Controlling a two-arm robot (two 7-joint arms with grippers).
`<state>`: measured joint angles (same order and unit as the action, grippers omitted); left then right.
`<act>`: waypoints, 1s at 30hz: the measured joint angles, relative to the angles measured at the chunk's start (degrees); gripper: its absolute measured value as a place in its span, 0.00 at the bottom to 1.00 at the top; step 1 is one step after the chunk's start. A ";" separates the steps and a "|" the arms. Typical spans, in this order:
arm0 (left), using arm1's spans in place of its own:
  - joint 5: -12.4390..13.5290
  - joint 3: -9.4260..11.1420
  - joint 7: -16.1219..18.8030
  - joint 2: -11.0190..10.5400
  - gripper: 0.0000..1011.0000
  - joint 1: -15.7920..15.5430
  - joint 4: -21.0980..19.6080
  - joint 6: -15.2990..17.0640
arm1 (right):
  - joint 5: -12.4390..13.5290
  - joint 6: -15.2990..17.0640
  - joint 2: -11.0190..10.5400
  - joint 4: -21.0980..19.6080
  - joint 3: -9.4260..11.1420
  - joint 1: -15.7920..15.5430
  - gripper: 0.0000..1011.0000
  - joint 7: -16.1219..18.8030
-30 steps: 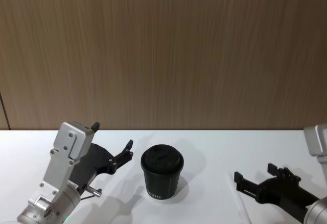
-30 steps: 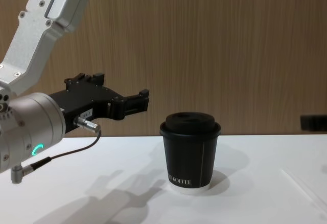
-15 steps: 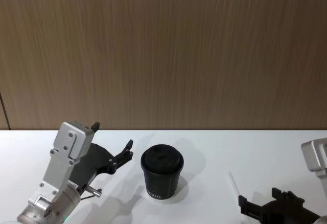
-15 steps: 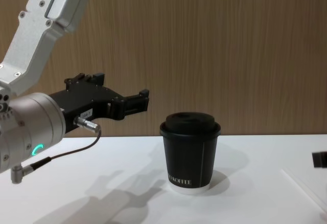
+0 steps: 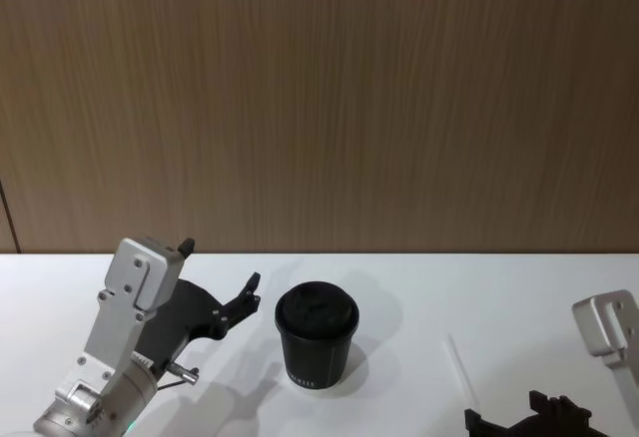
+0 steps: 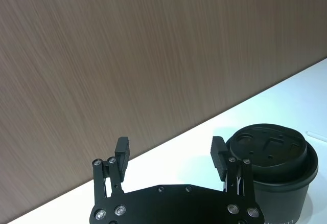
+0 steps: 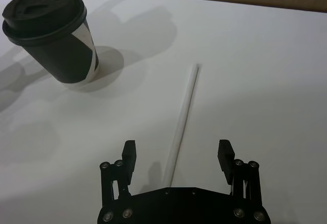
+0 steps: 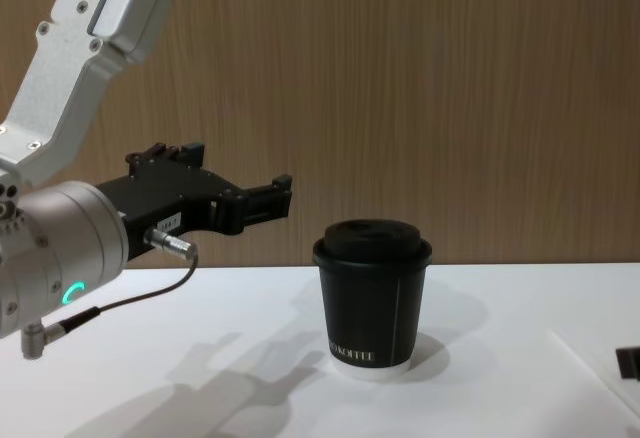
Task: Pick up the straw with one hand, pass it to the other hand, and insert it into the cup.
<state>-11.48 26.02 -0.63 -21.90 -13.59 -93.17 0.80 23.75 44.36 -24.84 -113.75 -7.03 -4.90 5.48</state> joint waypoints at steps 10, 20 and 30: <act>0.00 0.00 0.00 0.00 0.99 0.00 0.00 0.00 | -1.41 0.26 -0.69 1.08 -1.52 0.15 0.99 0.67; 0.00 0.00 0.00 0.00 0.99 0.00 0.00 0.00 | -2.46 0.33 -0.46 2.16 -2.08 0.59 0.99 0.70; 0.00 0.00 0.00 0.00 0.99 0.00 0.00 0.00 | -3.17 0.48 -0.08 3.13 -2.33 1.02 0.99 0.75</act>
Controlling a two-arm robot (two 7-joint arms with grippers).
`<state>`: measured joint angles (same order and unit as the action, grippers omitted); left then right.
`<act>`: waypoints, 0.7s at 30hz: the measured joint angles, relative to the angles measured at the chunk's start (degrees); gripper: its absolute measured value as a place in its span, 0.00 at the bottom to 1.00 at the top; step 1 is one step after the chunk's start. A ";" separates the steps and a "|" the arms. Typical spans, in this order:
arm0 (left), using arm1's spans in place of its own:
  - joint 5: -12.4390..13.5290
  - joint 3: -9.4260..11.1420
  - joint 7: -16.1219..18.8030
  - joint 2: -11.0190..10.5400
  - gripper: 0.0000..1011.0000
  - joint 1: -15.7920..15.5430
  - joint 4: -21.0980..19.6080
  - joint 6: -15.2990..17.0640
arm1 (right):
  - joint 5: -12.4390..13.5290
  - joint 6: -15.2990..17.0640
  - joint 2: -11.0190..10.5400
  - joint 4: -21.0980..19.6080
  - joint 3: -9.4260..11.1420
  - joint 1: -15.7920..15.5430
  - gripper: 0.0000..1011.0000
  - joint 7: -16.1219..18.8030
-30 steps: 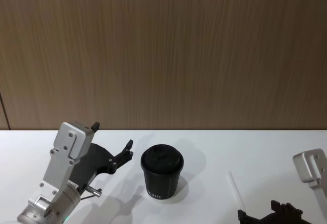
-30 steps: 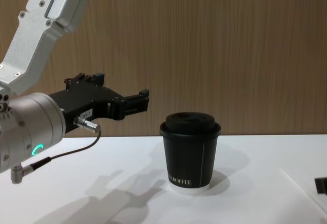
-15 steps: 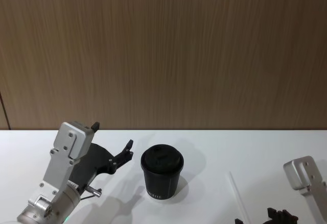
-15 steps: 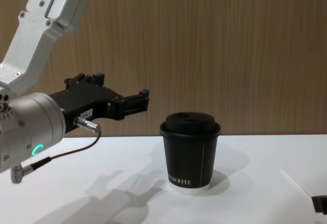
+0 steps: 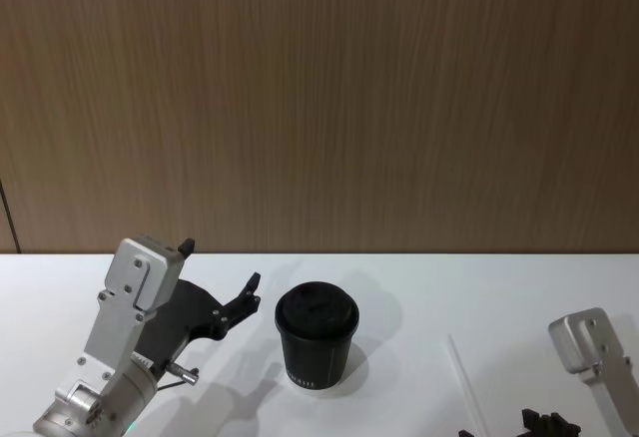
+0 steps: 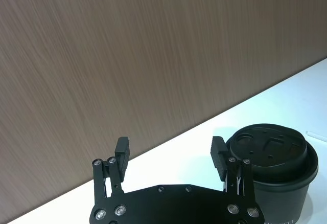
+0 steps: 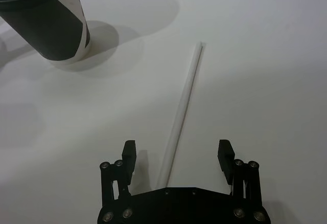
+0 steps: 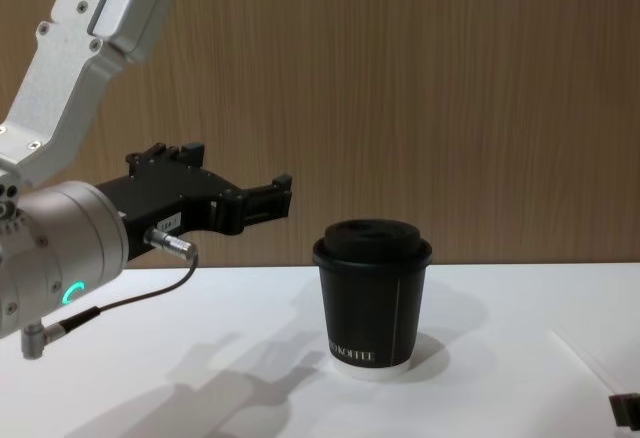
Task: Pick up the straw with one hand, pass it to the other hand, and insert it into the cup.
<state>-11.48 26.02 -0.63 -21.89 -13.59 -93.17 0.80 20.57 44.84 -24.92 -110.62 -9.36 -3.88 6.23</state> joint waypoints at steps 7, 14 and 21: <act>0.00 0.00 0.00 0.00 0.99 0.00 0.00 0.00 | -0.29 0.25 0.21 0.60 -0.11 0.26 0.99 0.32; 0.00 0.00 0.00 0.00 0.99 0.00 0.00 0.00 | -0.49 0.50 0.40 0.81 0.00 0.29 0.92 0.64; 0.00 0.00 0.00 0.00 0.99 0.00 0.00 0.00 | -0.61 1.00 0.49 1.04 0.24 0.27 0.73 0.98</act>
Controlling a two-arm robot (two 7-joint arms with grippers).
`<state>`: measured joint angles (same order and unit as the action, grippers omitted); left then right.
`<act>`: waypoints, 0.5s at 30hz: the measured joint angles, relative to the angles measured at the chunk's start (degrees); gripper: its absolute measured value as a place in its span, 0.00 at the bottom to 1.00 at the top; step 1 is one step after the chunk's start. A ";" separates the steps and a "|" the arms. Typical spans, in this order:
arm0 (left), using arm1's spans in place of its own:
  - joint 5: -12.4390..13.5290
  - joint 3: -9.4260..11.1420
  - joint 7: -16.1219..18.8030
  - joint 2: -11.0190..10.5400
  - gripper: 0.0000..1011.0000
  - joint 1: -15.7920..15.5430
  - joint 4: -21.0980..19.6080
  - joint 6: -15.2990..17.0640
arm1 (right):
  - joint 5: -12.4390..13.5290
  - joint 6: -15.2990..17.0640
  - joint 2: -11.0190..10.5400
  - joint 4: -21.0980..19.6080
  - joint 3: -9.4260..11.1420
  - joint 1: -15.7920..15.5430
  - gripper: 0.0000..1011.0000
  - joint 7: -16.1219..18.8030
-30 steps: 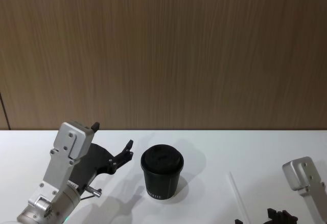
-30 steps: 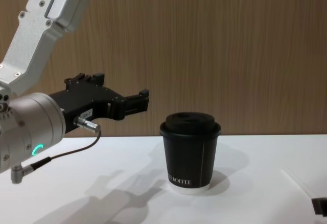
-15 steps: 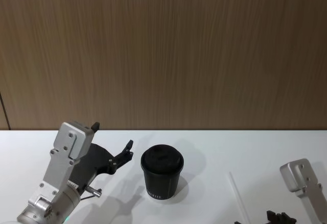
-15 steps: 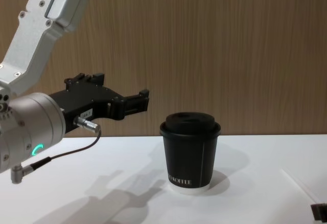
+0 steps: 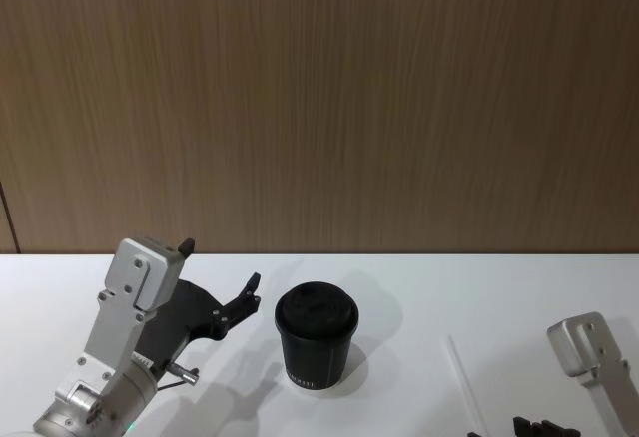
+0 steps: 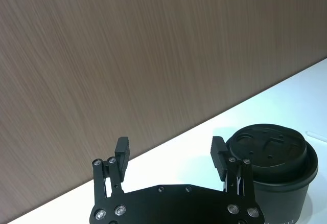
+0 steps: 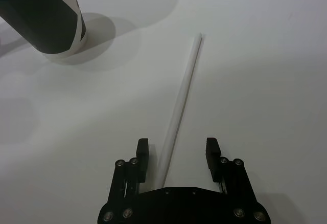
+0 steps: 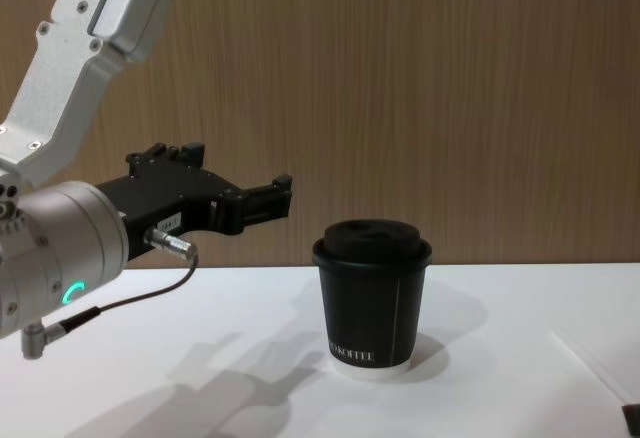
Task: Pick up the straw with one hand, pass it to the other hand, and insert it into the cup.
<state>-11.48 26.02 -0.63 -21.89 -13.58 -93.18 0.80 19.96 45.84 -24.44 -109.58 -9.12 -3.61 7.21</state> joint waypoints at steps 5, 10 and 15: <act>0.00 0.00 0.00 0.00 0.99 0.00 0.00 0.00 | -0.10 0.32 0.02 0.12 0.17 0.00 0.60 0.17; 0.00 0.00 0.00 0.00 0.99 0.00 0.00 0.00 | -0.26 0.69 0.04 0.17 0.37 -0.05 0.42 0.39; 0.00 0.00 0.00 0.00 0.99 0.00 0.00 0.00 | -0.42 1.01 0.06 0.21 0.56 -0.12 0.25 0.58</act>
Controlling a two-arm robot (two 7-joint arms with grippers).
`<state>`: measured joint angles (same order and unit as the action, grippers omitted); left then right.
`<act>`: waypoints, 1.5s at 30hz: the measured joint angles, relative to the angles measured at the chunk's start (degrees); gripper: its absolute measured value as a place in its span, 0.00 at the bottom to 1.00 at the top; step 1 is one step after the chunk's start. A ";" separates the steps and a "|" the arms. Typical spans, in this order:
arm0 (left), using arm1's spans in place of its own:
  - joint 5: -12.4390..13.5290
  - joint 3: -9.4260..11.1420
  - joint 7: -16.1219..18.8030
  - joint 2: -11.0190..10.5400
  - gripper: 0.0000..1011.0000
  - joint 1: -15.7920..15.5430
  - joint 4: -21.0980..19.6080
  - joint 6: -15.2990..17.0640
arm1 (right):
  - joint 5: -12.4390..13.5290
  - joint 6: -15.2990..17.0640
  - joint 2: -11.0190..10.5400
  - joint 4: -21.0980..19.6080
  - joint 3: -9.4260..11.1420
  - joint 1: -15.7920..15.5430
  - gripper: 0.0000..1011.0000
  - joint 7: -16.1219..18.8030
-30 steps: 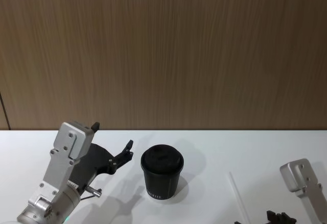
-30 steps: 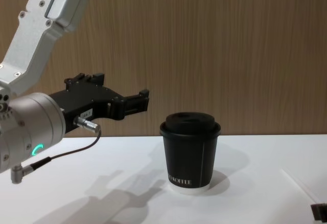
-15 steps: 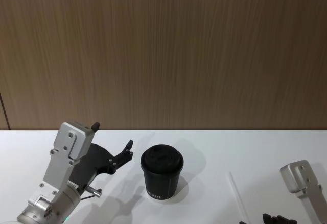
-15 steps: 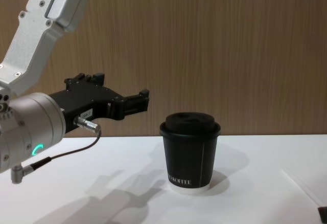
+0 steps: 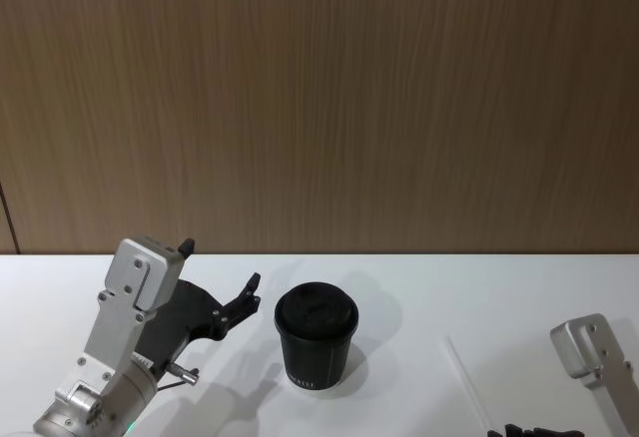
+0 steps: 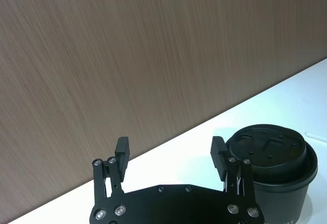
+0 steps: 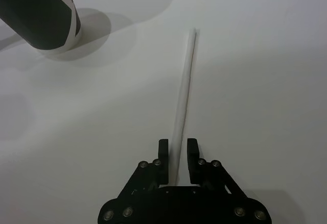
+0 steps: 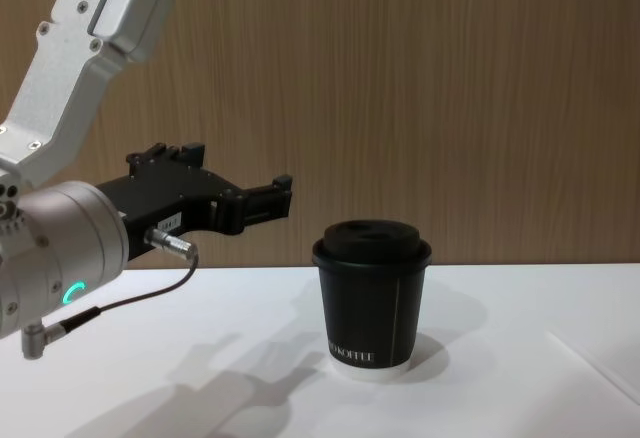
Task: Pick up the straw with one hand, pass it to the other hand, and insert it into the cup.
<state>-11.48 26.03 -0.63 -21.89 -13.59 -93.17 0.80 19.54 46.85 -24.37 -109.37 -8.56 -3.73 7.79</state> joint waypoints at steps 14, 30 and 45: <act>0.00 0.00 0.00 0.00 0.99 0.00 0.00 0.00 | -0.25 0.58 0.17 0.11 0.34 -0.09 0.03 0.71; 0.00 0.00 0.00 0.00 0.99 0.00 0.00 0.00 | -0.97 -4.12 1.57 -0.58 2.09 -0.77 0.00 0.69; -0.16 -0.17 -0.88 -0.09 0.99 -0.30 -0.57 0.20 | -0.10 -14.63 3.71 -2.01 4.89 -1.03 0.00 1.95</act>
<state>-11.64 25.85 -1.51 -21.98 -13.89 -93.75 1.00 19.43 32.22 -20.67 -111.39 -3.67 -4.76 9.74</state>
